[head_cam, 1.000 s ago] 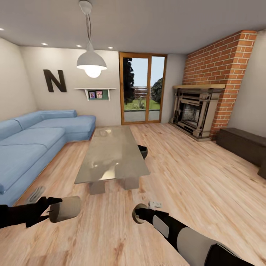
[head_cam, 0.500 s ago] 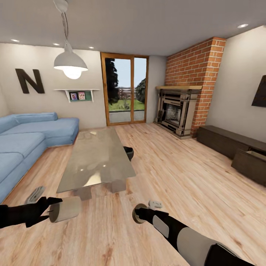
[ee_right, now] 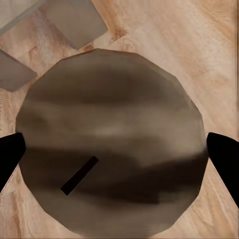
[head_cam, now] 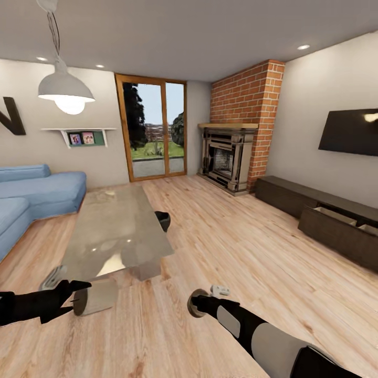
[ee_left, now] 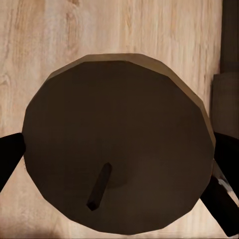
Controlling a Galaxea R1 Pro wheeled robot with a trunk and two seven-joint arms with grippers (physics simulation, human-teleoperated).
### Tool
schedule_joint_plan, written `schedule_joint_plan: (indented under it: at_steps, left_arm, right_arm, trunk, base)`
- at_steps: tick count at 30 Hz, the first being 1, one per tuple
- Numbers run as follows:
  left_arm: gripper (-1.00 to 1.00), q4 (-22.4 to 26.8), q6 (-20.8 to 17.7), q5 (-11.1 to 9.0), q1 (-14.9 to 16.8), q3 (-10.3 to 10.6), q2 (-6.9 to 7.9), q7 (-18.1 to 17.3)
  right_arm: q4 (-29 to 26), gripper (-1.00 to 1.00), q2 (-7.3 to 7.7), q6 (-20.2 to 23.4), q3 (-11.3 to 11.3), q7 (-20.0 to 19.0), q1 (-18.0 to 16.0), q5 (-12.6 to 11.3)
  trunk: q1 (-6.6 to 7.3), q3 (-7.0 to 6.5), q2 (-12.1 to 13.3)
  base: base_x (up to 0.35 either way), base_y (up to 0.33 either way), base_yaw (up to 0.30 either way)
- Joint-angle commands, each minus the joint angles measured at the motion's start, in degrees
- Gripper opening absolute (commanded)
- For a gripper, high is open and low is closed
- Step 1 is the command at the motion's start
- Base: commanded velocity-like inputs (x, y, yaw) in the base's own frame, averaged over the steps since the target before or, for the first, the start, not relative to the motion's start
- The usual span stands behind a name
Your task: Place each of the two pumpkins and all three candles from the living room inside a cabinet in the living room (use any cabinet), then make sure every cabinet is closed, and position the cauldron so it is next to a table in the living room.
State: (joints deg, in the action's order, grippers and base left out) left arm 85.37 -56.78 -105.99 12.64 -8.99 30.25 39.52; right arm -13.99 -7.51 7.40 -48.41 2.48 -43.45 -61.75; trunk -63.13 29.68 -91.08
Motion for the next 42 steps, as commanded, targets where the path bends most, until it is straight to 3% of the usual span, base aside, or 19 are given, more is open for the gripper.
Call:
schedule_joint_plan:
  at_steps: [1, 3, 6, 10, 22, 29, 42]
  left_arm:
    - [-1.00, 0.06, 0.01, -0.88, 0.02, -0.07, 0.00, 0.53]
    - [-1.00, 0.12, 0.01, -0.85, 0.05, 0.28, -0.25, 0.55]
    - [-1.00, 0.14, 0.01, -0.47, 0.33, 1.66, -2.32, 0.75]
    - [-1.00, 0.15, 0.01, -0.29, 0.44, 2.00, -3.17, 0.82]
    - [-1.00, 0.06, 0.01, -0.34, 0.55, 2.05, -3.36, 0.83]
    - [-1.00, -0.03, 0.01, -0.27, 0.55, 2.05, -3.36, 0.83]
    - [-1.00, -0.03, 0.01, -0.27, 0.55, 2.01, -3.30, 0.65]
  right_arm:
    - [-0.07, -1.00, 0.02, 0.16, -0.29, -0.02, -0.08, -0.39]
    - [-0.07, -1.00, 0.03, 0.16, -0.23, -0.88, -0.06, -0.77]
    - [-0.07, -1.00, 0.04, 0.16, -0.20, -1.99, -0.06, -0.89]
    - [-0.07, -1.00, 0.04, 0.16, -0.20, -2.33, -0.06, -0.91]
    - [-0.07, -1.00, 0.04, 0.16, -0.11, -2.45, -0.11, -1.08]
    - [-0.07, -1.00, 0.07, 0.16, -0.27, -2.80, -0.13, -4.28]
    - [-0.07, -1.00, 0.04, 0.16, -0.28, -3.45, -0.10, -4.54]
  trunk:
    - [0.23, -0.12, 0.38]
    - [0.67, -0.48, 1.18]
    - [1.33, -1.02, 2.38]
    - [2.21, -1.74, 3.99]
    - [4.84, -3.89, 8.80]
    - [6.38, -5.15, 11.61]
    - [9.23, -7.48, 16.82]
  base:
    - [0.000, 0.000, -0.280]
    - [0.000, 0.000, -0.280]
    - [0.000, 0.000, -0.283]
    - [0.000, 0.000, -0.284]
    - [0.000, 0.000, -0.286]
    - [0.000, 0.000, -0.286]
    - [0.000, 0.000, -0.287]
